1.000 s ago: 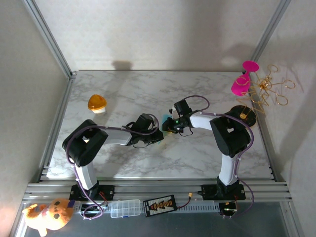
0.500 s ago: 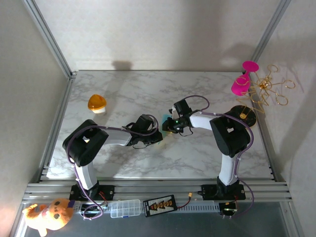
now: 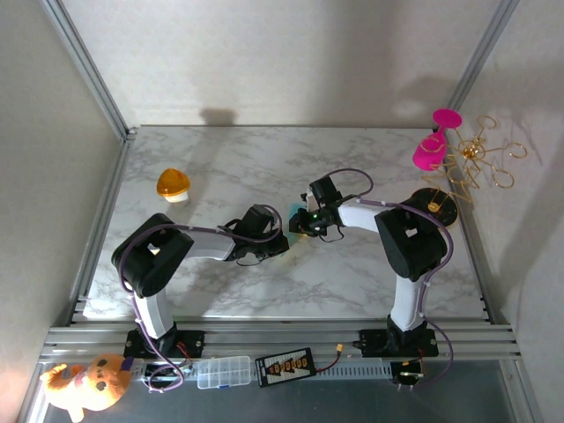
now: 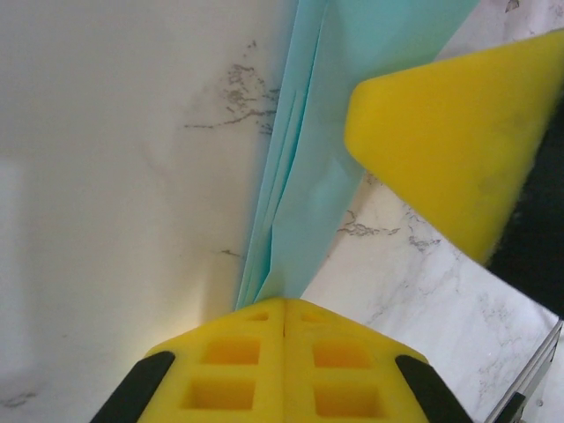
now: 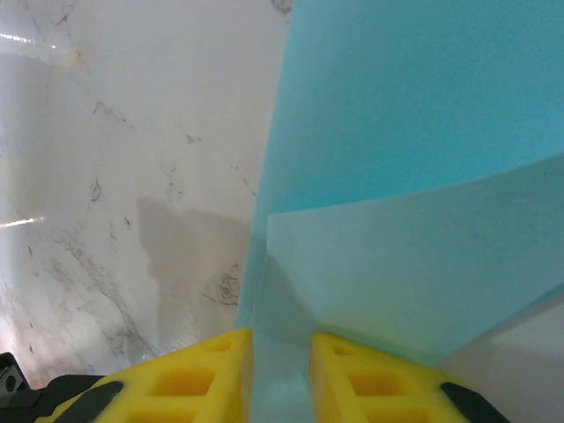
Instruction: Fold a paper plane with a square sheet of paper (pick it up from the middle)
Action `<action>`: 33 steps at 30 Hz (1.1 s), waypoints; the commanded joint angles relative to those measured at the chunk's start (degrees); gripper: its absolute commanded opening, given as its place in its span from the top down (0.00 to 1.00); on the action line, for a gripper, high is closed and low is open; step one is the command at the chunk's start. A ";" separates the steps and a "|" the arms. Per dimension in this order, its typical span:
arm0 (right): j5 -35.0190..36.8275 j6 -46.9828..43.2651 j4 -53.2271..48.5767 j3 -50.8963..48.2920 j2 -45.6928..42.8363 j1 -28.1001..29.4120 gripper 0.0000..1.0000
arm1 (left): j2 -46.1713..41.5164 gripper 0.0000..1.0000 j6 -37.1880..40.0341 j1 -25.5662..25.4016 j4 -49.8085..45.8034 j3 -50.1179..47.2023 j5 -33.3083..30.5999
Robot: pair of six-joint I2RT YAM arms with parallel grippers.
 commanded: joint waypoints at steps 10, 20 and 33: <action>0.30 -0.44 -1.29 -0.96 -1.97 1.49 0.83 | 1.31 0.97 -0.50 0.44 -2.71 -1.83 -0.81; 2.07 -0.58 -3.38 0.50 2.00 2.04 0.84 | 0.87 0.97 -0.45 0.44 -2.61 -1.61 0.01; 7.12 0.31 -7.62 1.30 4.57 2.02 0.84 | -3.36 0.90 5.90 -0.17 -6.29 1.73 3.95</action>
